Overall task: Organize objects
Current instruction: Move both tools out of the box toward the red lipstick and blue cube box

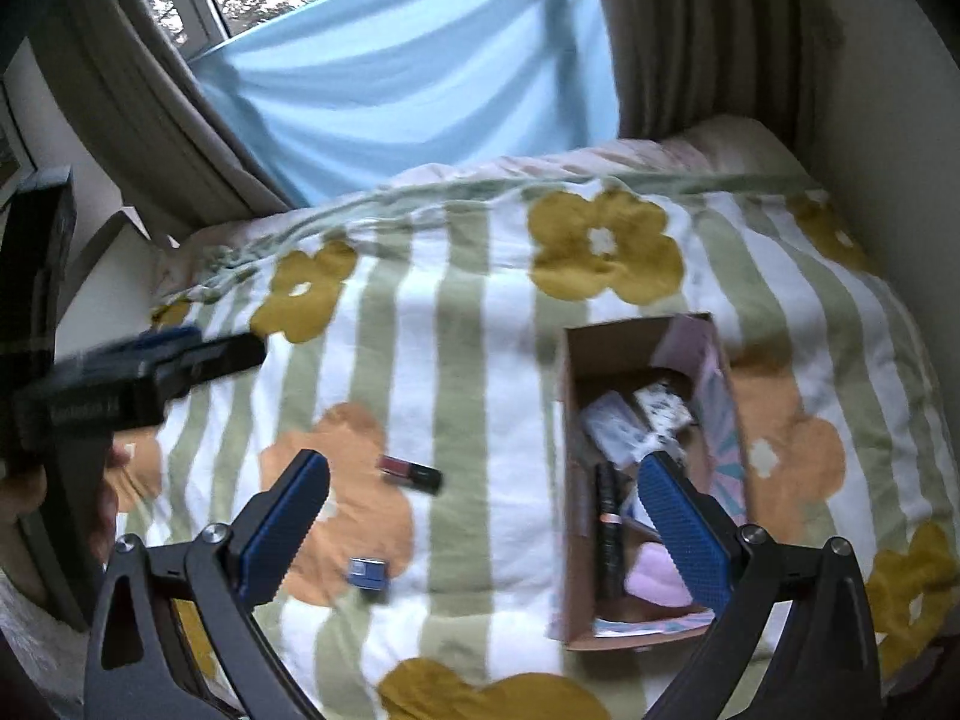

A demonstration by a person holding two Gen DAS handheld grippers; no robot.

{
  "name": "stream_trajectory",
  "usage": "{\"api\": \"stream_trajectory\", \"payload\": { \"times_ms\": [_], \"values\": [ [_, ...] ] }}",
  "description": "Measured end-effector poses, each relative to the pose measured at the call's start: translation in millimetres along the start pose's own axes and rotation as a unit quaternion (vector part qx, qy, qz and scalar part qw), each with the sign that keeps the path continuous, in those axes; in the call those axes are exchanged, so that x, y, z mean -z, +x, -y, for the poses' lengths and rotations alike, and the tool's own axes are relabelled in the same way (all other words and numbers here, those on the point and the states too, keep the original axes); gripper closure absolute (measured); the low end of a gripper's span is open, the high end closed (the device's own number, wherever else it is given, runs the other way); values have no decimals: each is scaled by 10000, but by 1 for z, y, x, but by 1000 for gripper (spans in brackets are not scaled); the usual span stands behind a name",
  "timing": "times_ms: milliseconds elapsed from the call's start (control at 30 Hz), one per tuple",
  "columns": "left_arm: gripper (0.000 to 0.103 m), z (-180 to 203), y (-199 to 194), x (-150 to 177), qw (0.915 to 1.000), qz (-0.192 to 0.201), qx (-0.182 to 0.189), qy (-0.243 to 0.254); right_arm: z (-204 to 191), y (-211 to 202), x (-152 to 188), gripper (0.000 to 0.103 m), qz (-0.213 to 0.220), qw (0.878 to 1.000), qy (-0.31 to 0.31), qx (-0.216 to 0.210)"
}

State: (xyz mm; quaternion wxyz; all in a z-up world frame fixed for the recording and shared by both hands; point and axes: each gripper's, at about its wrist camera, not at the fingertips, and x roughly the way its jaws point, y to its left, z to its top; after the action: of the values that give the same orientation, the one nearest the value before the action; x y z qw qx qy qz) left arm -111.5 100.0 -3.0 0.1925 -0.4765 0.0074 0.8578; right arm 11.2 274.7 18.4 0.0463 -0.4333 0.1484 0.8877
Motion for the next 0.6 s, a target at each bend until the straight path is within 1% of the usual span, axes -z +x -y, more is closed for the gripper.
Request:
{"api": "stream_trajectory", "payload": {
  "times_ms": [133, 267, 333, 467, 600],
  "values": [
    [0, -37, -23, 28, 9994, 21, -177, -300, -23, 3, 3, 1, -35, 9999, -132, 46],
    [0, -68, -36, 51, 9981, -1, -316, -534, -40, 7, 10, 1, -79, 9998, -131, -138],
    [0, -79, -39, 57, 9976, -26, -322, -605, -45, 8, 13, 1, -116, 9997, -61, -226],
    [0, -92, -44, 63, 9974, -32, -288, -658, -55, 13, 20, 1, -210, 9995, -69, -227],
    [0, -98, -40, 63, 9981, -121, -280, -532, -63, 18, 31, 1, -273, 9991, 0, -313]
  ]
}}
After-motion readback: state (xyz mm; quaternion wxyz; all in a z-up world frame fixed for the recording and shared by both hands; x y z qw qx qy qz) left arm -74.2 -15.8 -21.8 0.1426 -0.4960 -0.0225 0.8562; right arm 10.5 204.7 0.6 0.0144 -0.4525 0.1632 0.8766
